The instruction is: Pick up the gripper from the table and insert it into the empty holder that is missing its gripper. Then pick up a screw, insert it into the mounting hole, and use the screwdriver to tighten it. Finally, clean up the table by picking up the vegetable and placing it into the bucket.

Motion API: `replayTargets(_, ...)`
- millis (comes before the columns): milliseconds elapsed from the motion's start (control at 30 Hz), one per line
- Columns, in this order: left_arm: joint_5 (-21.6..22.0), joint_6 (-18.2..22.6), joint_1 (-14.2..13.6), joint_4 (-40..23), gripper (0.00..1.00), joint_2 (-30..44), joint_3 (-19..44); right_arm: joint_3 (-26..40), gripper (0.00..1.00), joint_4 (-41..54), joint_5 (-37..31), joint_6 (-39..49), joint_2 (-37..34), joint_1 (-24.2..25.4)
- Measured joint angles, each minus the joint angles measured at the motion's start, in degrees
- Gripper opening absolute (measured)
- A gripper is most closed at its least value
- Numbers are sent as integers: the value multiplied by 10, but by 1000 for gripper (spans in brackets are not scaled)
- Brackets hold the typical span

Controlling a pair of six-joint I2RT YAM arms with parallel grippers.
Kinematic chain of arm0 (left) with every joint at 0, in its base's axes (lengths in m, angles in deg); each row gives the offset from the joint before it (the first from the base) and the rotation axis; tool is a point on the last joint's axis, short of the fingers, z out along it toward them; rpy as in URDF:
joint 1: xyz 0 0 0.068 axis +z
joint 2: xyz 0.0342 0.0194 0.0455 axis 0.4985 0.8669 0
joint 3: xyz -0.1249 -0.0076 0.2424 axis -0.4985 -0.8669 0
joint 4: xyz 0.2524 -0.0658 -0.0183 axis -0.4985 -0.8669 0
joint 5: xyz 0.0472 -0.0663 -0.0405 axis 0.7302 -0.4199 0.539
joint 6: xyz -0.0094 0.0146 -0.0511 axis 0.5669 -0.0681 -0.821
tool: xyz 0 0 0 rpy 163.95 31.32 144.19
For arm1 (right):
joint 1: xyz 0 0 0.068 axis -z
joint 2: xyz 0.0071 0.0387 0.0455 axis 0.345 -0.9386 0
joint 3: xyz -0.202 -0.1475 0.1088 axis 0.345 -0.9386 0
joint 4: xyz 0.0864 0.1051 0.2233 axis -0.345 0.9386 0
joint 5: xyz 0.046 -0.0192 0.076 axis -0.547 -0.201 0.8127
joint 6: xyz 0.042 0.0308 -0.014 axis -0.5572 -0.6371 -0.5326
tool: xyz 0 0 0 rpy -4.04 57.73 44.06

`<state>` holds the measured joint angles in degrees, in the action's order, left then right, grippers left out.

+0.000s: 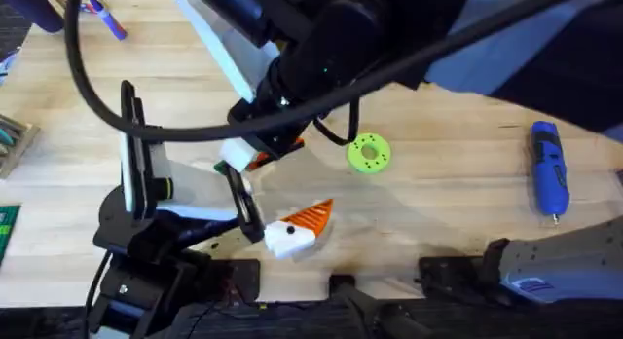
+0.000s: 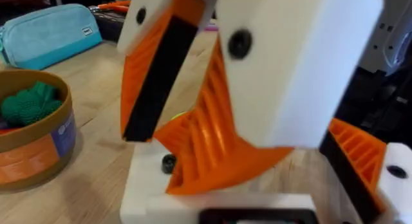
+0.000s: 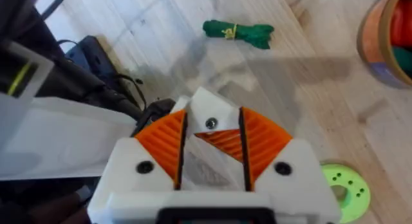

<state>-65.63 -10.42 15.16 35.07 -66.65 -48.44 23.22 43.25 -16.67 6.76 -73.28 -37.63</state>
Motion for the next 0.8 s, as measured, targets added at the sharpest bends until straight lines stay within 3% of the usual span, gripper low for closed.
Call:
replayTargets(67, 0, 0, 0, 0, 994, 0, 0, 0, 499, 0, -3, 0, 0, 0)
replayTargets(167, 1, -2, 0, 0, 994, 0, 0, 1, 702, 3, -13, -1, 0, 4)
replayTargets(267, 2, -3, 0, 0, 994, 0, 0, 1, 815, 4, -19, 1, 0, 8)
replayTargets(800, 2, -2, 0, 0, 994, 0, 0, 2, 841, 5, -14, 10, 15, 7)
